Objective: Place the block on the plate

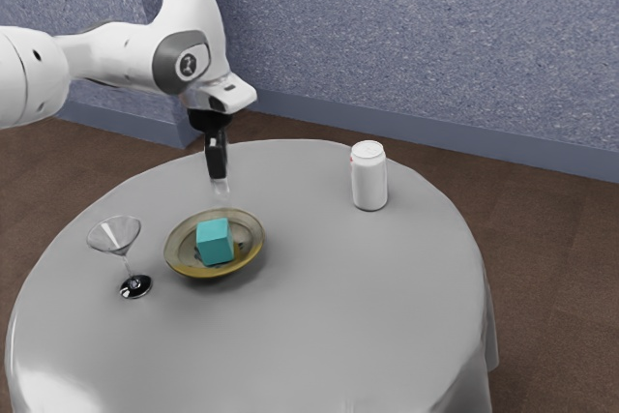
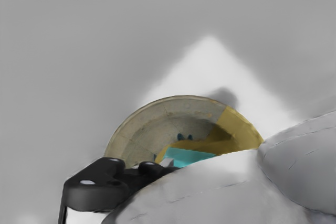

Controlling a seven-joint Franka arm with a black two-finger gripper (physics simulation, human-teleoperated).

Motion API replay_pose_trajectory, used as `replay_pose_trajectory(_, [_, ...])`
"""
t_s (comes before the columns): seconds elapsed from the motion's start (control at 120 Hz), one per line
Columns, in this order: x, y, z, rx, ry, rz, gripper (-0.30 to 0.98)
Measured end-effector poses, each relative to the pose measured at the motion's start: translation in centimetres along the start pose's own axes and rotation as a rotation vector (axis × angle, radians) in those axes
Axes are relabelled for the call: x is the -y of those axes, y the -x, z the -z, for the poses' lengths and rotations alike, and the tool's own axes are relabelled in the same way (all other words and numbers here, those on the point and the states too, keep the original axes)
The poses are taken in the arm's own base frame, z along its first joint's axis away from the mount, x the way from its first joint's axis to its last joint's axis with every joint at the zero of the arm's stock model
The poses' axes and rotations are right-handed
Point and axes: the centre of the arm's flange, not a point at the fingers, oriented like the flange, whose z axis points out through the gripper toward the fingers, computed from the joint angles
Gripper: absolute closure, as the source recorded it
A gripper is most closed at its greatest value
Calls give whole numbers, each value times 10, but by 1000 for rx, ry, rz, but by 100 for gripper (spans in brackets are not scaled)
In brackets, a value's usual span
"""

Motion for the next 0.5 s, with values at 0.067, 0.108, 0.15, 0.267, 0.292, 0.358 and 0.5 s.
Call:
replay_pose_trajectory(0.067, [-10, -1, 30, -14, -21, -2, 1])
replay_pose_trajectory(0.108, [-13, -2, 49, -23, -33, -1, 1])
replay_pose_trajectory(0.15, [-16, -1, 65, -29, -40, 2, 1])
replay_pose_trajectory(0.267, [-25, 4, 91, -33, -42, 12, 0])
replay_pose_trajectory(0.292, [-27, 4, 93, -30, -38, 13, 0])
replay_pose_trajectory(0.358, [-29, 5, 93, -23, -28, 18, 0])
replay_pose_trajectory(0.5, [-30, 6, 92, -13, -16, 30, 0])
